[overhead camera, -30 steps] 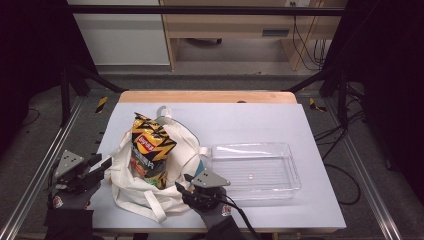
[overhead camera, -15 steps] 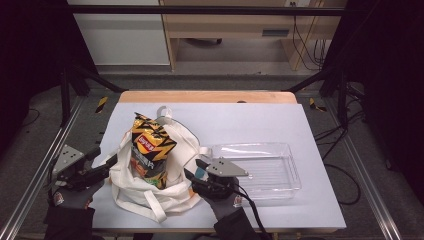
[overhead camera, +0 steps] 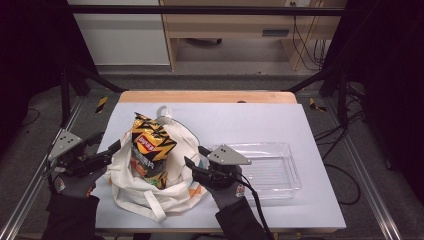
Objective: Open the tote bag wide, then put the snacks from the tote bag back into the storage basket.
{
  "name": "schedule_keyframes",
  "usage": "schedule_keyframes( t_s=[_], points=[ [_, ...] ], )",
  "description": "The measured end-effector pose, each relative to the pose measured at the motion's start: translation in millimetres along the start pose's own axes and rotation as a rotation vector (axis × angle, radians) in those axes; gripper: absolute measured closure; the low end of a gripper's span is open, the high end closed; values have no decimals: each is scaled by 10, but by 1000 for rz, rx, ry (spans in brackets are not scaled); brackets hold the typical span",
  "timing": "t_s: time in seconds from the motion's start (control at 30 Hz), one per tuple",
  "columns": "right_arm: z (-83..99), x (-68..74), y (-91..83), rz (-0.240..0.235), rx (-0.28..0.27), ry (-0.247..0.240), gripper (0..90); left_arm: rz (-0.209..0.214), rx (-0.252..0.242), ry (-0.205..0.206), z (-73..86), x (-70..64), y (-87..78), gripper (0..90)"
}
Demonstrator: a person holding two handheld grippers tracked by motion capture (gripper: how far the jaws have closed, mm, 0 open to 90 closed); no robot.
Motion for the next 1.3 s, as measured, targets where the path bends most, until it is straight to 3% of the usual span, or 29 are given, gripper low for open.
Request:
schedule_keyframes(
  t_s=[0.07, 0.37, 1.07, 1.3],
  points=[
    [-66, 10, 10, -3, -8, -2, 462, 3, -21, -17, -77, 11, 37, 269],
    [-176, 55, 105, -25, -7, 6, 462, 16, -39, -14, -206, 25, 144, 272],
    [-241, 204, 426, -52, 49, 8, 461, 32, 17, -12, -222, 36, 515, 319],
    [-242, 177, 475, -40, 49, 24, 461, 42, 52, -3, -179, 25, 647, 378]
  ],
)
Point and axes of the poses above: each handheld gripper's, and its own axes: y roughly forward along the jaws, z roughly out of its underside, x roughly to its left, the point moved 1 cm from there along y, roughly forward along the jaws, and after that the axes turned 6 degrees about y, right-handed, at the moved point
